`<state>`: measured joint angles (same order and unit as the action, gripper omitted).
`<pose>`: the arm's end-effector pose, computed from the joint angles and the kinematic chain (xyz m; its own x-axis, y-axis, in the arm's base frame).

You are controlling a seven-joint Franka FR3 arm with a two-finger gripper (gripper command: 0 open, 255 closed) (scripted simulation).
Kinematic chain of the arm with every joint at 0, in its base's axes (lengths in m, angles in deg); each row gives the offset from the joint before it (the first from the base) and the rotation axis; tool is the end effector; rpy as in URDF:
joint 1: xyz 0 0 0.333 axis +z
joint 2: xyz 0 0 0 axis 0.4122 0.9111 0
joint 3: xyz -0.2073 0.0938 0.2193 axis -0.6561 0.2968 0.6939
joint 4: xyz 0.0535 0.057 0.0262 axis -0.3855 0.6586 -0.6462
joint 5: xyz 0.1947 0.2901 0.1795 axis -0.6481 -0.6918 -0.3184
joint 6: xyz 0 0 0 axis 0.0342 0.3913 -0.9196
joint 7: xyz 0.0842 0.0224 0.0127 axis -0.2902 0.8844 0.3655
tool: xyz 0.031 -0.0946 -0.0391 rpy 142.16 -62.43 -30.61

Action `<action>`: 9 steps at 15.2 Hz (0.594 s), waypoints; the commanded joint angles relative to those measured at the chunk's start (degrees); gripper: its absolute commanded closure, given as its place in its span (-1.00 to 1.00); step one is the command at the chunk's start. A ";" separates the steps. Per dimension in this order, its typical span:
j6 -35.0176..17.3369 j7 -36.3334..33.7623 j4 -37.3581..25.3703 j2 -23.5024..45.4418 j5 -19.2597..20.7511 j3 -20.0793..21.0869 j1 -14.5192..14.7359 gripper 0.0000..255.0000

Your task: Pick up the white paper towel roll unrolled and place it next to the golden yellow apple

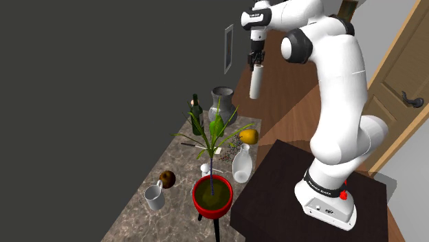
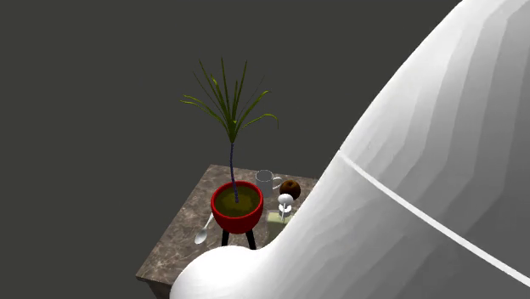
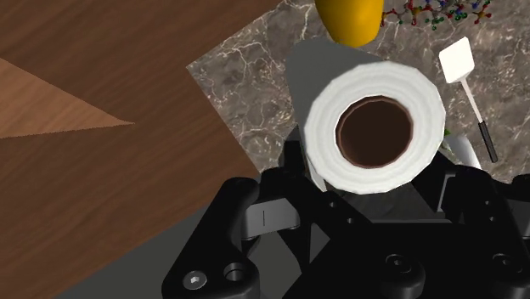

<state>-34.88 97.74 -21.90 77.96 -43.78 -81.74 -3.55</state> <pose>0.5383 -0.4490 0.4671 0.9811 -0.1769 -0.0786 -0.1832 -0.9797 -0.0816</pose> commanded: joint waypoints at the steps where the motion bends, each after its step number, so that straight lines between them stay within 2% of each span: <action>1: 3.31 1.40 -8.19 4.98 -1.02 0.04 -2.71 1.00; 2: 3.86 1.55 -9.56 5.80 -1.16 0.10 -3.17 1.00; 9: -2.00 2.01 -2.91 5.10 -1.09 0.12 -2.30 1.00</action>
<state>-35.99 99.70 -25.73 83.12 -44.86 -81.63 -5.97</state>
